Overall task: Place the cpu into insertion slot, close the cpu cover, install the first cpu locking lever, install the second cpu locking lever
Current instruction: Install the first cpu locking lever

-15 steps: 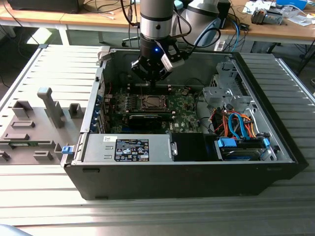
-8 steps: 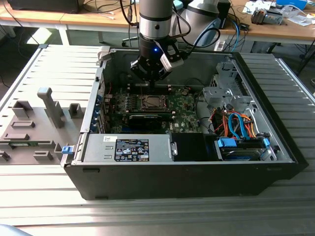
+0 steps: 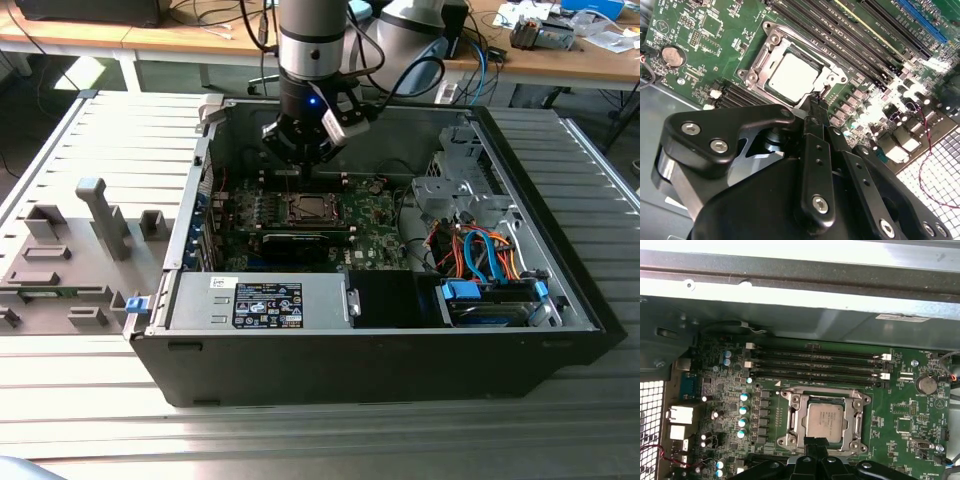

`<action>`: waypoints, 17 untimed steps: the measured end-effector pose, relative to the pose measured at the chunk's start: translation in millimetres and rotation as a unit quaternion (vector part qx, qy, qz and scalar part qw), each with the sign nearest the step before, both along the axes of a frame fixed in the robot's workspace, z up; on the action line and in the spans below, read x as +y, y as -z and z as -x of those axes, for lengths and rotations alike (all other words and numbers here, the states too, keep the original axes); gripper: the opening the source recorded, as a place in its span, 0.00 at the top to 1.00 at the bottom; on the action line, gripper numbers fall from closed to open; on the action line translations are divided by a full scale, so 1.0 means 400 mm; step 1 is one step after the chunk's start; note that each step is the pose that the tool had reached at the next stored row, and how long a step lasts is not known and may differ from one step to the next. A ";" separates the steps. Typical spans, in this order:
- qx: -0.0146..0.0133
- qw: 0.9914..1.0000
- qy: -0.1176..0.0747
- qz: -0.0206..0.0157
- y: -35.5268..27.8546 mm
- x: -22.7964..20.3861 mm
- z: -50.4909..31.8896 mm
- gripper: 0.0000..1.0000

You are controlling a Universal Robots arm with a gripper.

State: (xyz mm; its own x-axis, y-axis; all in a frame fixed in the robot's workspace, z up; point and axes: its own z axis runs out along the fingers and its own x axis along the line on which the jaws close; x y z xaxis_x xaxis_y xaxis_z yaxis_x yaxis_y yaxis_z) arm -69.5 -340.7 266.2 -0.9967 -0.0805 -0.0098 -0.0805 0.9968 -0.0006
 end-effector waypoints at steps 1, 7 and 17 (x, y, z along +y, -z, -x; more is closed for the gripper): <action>0.000 1.000 0.000 0.000 0.000 0.000 0.001 0.89; 0.000 1.000 0.000 0.000 0.000 0.000 0.010 0.89; -0.001 1.000 0.000 0.000 0.000 0.000 0.028 0.89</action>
State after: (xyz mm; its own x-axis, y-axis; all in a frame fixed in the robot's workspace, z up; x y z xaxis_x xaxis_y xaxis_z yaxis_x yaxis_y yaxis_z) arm -80.7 -340.7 266.2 -0.9967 -0.0806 -0.0109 -0.0806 0.9967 0.0000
